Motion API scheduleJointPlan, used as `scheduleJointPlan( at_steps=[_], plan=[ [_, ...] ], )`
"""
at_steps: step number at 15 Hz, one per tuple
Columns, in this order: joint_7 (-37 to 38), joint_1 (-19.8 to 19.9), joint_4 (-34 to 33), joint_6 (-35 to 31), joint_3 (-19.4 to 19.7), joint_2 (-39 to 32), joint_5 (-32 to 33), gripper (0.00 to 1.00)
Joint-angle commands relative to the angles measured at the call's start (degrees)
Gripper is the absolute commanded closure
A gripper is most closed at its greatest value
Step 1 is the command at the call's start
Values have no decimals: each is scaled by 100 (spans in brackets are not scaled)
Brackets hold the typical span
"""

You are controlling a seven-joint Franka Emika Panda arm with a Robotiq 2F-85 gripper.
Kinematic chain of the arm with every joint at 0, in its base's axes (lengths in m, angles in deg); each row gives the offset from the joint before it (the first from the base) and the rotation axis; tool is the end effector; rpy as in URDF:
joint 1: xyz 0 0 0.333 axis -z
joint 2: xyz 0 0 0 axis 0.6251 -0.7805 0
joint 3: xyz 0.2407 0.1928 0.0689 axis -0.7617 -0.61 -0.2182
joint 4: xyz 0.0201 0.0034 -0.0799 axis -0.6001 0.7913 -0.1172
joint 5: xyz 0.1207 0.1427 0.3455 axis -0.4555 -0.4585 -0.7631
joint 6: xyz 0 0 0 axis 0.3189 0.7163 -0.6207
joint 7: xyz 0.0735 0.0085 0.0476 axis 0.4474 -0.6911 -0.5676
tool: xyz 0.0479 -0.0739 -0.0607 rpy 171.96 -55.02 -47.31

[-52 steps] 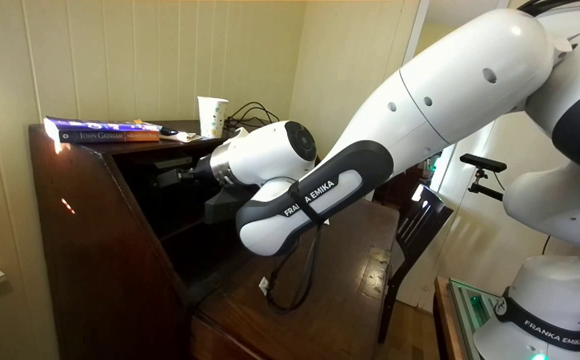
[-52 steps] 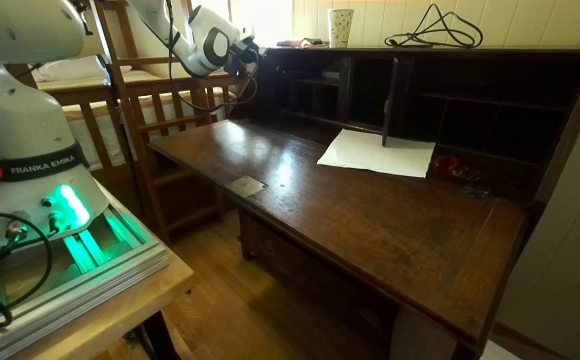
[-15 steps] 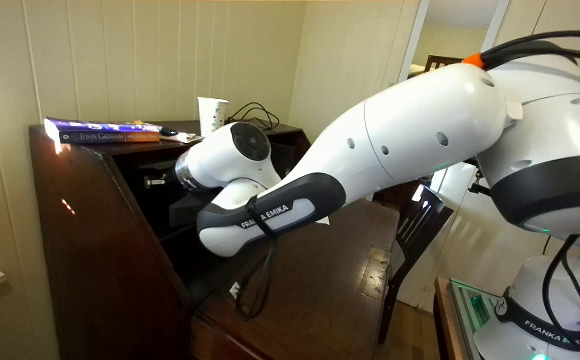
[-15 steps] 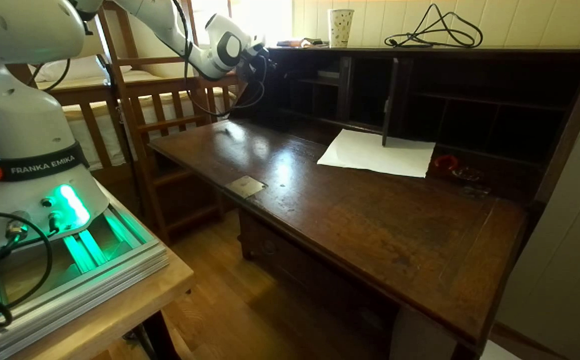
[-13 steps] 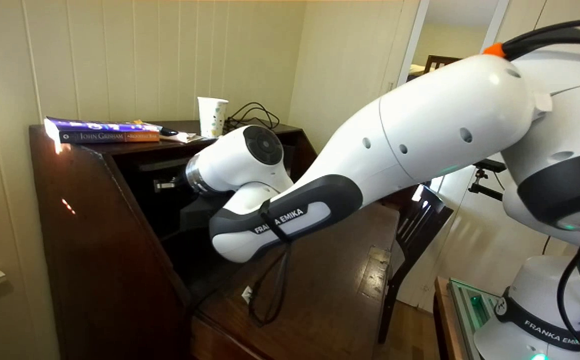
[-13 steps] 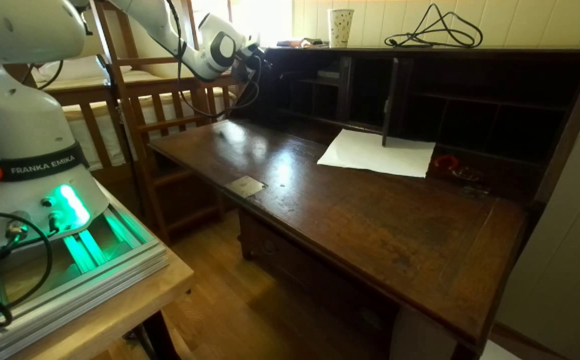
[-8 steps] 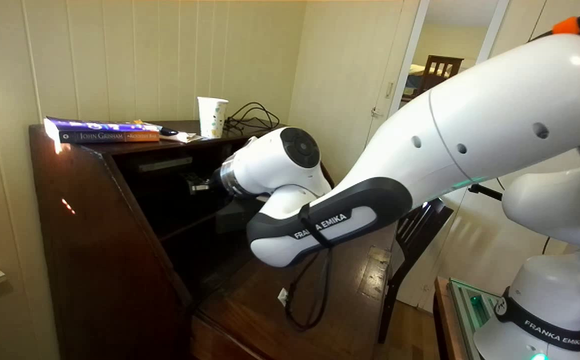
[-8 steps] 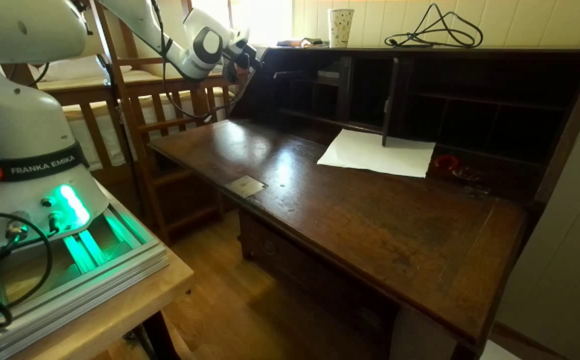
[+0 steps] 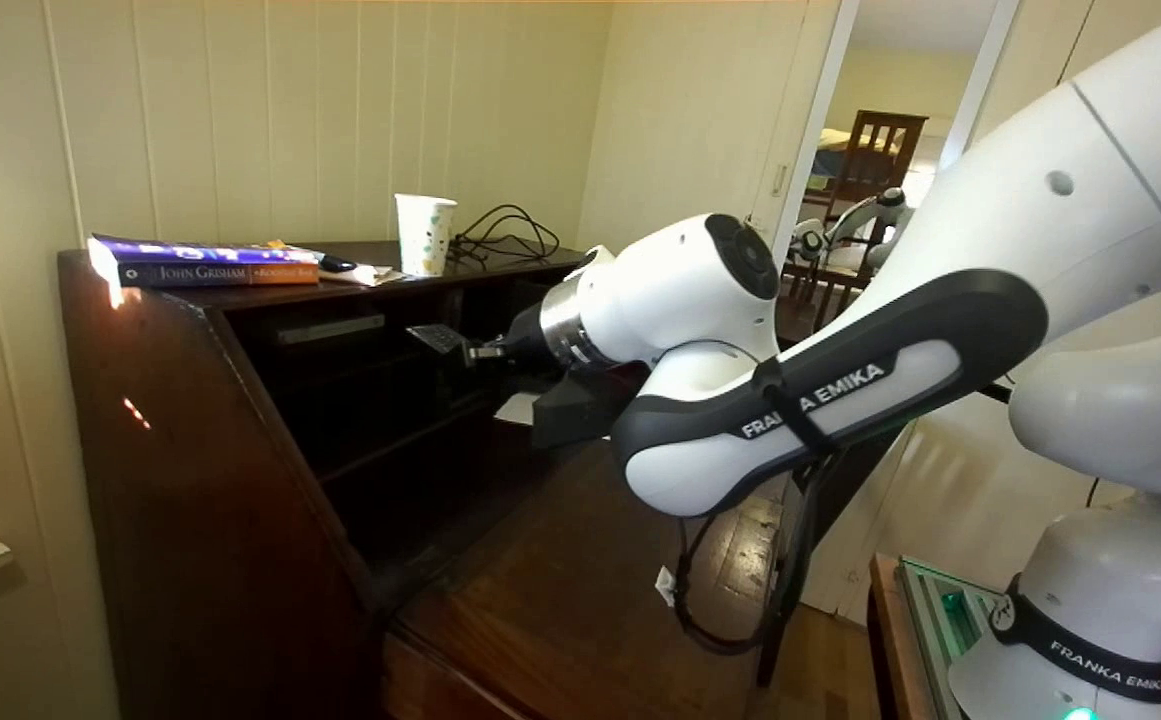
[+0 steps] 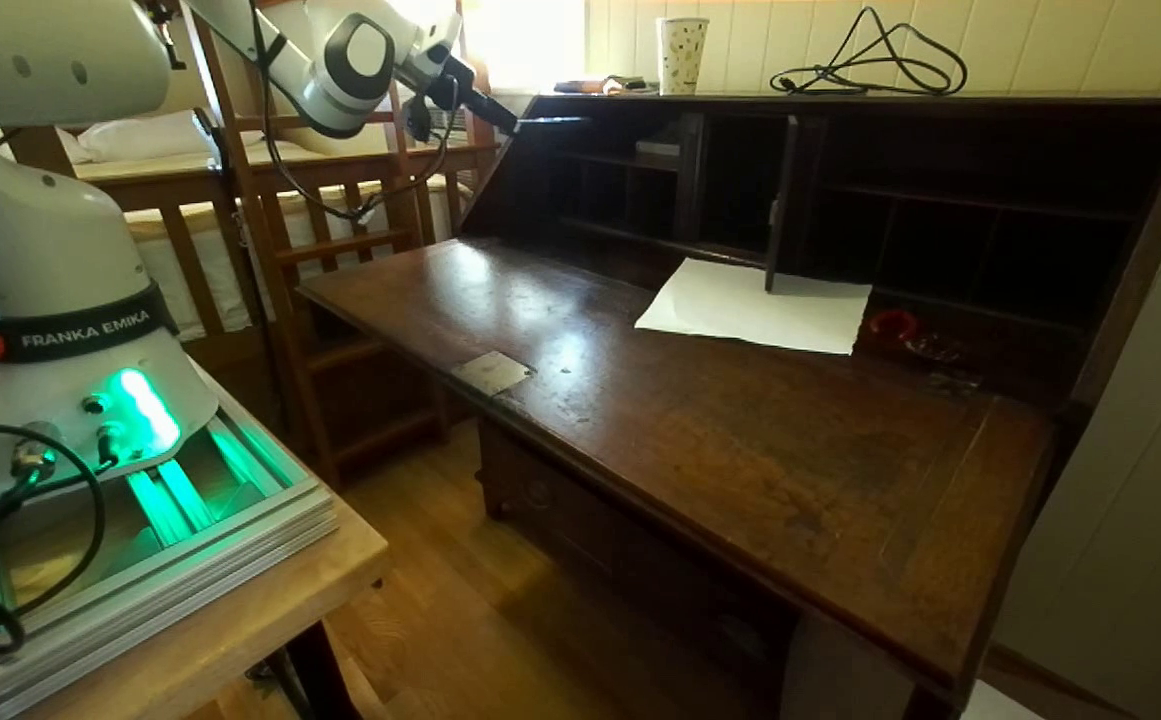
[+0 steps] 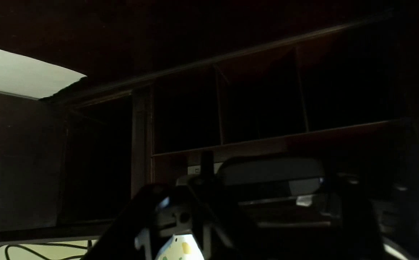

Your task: Put the remote on top of the dresser

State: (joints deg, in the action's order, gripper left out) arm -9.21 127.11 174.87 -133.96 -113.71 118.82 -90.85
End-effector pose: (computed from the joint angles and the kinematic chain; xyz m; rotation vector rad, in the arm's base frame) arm 0.5203 0.1531 0.3285 2.6127 -0.5831 1.4275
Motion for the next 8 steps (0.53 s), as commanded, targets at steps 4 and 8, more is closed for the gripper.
scheduleJointPlan(
  at_steps=[4, 8],
  plan=[
    [-886, -898, 377, -255, 1070, -1867, 839, 64],
    [-1419, -1015, -220, 224, 1621, -2503, 1465, 64]
  ],
)
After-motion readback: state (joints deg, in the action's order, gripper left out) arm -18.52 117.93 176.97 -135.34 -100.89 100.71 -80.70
